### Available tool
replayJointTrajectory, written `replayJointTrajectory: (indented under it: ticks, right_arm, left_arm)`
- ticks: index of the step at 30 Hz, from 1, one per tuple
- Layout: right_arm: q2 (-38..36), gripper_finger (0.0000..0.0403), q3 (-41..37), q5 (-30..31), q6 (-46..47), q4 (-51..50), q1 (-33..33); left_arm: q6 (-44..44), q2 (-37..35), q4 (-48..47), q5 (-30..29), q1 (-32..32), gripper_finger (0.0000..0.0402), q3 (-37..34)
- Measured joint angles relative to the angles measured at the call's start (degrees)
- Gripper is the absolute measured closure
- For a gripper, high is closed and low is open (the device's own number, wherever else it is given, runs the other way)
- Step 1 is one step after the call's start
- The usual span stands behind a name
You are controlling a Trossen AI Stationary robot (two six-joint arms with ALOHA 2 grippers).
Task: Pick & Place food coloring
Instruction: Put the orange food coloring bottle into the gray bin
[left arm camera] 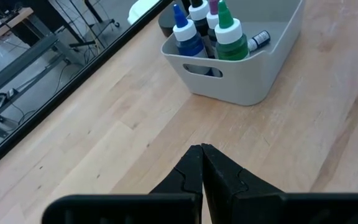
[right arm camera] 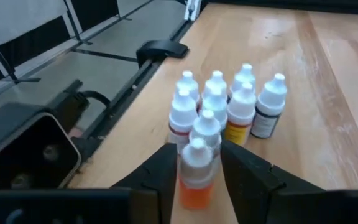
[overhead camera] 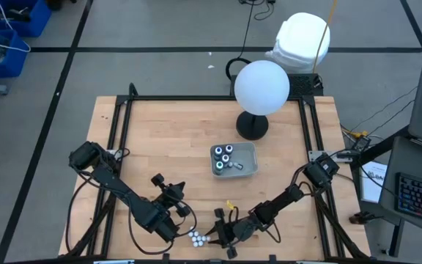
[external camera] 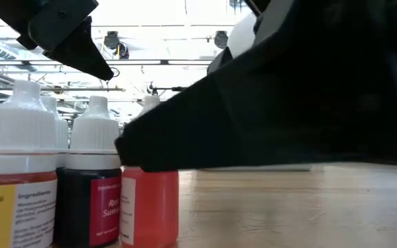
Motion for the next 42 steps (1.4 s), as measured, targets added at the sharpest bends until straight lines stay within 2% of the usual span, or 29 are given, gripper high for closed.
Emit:
replayJointTrajectory:
  ticks: [5, 7, 11, 16, 27, 32, 36, 42]
  right_arm:
    - [0.0, 0.0336, 0.0, -0.27, 0.0, 0.02, 0.0]
    - [-0.01, 0.0353, 0.02, -2.1, 0.0, -0.14, -0.01]
    - [-0.39, 0.0355, 0.02, -3.07, 0.02, -1.12, -0.11]
    - [-5.42, 0.0355, 0.0, -2.51, -0.13, -13.04, -0.04]
    - [-24.73, 0.0354, -0.94, 15.29, -6.77, -39.27, 0.99]
    - [-36.48, 0.0354, -10.34, 24.59, -9.77, -38.19, -1.24]
    - [-45.65, 0.0354, -22.25, 32.37, -8.44, -30.42, -5.08]
    - [-51.97, 0.0354, -34.98, 31.42, -5.8, -19.98, -12.63]
  left_arm:
    - [-0.6, 0.0, 0.0, 0.43, 0.0, 0.0392, 0.0]
    - [-0.68, 0.0, 0.0, 0.56, 0.0, 0.0392, 0.0]
    - [-0.95, 0.0, 0.0, 0.56, 0.0, 0.0392, 0.0]
    - [-0.84, 0.0, 0.0, 0.54, 0.0, 0.0392, 0.0]
    - [-0.68, 0.0, -0.04, 0.39, 0.0, 0.0392, 0.0]
    - [-0.66, 0.0, -0.04, 0.37, 0.0, 0.0392, 0.0]
    - [-0.66, 0.0, -0.04, 0.35, 0.0, 0.0392, 0.0]
    - [-0.49, 0.0, -0.06, -0.15, 0.0, 0.0392, 0.0]
